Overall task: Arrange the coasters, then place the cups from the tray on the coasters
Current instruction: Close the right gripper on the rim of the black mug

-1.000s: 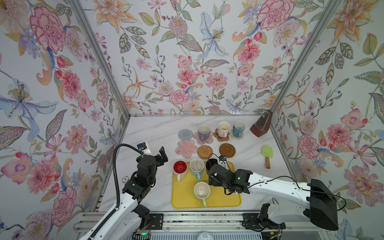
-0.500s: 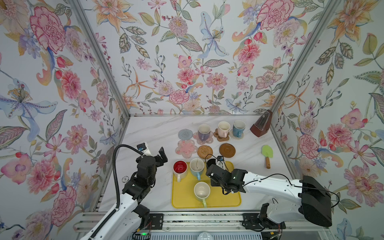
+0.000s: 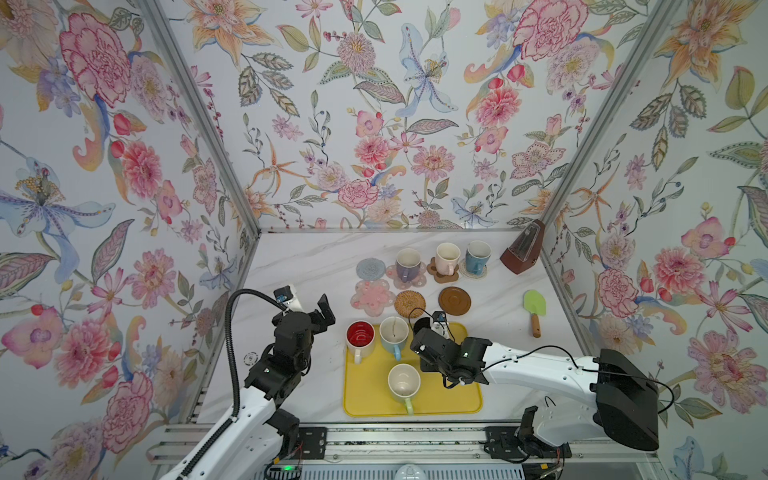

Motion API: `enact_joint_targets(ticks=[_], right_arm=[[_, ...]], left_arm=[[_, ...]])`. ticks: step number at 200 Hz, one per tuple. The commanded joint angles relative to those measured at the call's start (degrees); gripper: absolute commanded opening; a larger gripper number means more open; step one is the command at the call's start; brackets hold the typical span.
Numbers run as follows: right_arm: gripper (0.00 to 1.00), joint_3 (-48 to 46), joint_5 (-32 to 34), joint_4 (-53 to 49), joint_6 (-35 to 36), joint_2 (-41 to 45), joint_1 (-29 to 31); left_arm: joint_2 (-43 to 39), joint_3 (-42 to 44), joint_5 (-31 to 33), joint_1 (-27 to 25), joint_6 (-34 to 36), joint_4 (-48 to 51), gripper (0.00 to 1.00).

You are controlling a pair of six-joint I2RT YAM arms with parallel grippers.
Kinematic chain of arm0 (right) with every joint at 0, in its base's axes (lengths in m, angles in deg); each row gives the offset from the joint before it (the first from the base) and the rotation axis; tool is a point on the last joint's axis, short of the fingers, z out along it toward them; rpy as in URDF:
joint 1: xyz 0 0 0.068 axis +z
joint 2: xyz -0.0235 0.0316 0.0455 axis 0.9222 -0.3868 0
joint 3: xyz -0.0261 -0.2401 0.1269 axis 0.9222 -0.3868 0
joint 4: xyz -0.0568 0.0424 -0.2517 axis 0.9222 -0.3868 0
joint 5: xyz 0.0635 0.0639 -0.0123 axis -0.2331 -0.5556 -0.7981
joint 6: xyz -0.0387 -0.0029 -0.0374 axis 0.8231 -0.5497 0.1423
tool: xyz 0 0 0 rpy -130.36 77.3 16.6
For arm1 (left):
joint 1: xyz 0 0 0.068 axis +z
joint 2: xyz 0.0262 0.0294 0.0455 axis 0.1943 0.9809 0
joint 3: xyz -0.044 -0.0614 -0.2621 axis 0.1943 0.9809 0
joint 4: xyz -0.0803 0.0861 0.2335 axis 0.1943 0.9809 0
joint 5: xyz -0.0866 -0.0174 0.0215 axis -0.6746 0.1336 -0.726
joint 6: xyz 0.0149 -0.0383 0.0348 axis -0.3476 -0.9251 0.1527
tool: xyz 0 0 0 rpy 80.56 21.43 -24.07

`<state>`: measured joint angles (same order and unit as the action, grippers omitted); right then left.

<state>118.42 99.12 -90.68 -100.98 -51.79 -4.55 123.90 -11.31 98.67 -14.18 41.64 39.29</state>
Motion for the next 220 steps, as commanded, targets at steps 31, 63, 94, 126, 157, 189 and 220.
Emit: enact_joint_targets(ticks=[31,63,94,126,157,189,220], right_arm=[[0.38,-0.3,0.4,0.1,1.5,-1.7,-1.0],[0.33,-1.6,0.4,0.1,2.0,-0.9,-1.9],[0.28,-1.9,-0.2,0.2,3.3,-0.5,-2.8],[0.22,-1.4,-0.5,0.2,5.6,-0.6,-3.3],[0.15,-1.6,-1.0,0.0,7.3,0.1,-3.2],[0.07,-0.5,-1.4,-1.6,9.7,1.3,-2.9],[0.0,1.1,-1.2,-3.1,12.0,2.7,-3.0]], left_arm=[[-1.3,0.7,1.0,0.9,-0.9,1.1,0.99],[-1.4,1.0,0.9,1.0,-0.4,0.7,0.99],[-1.6,0.9,1.1,1.0,-0.8,0.8,0.99],[-1.8,0.9,1.4,1.1,-1.2,0.9,0.99],[-1.1,0.9,1.4,1.3,-0.6,1.4,0.99],[-1.3,1.4,1.9,1.4,-1.1,1.2,0.99],[-1.6,1.2,2.4,1.6,-1.7,2.0,0.99]])
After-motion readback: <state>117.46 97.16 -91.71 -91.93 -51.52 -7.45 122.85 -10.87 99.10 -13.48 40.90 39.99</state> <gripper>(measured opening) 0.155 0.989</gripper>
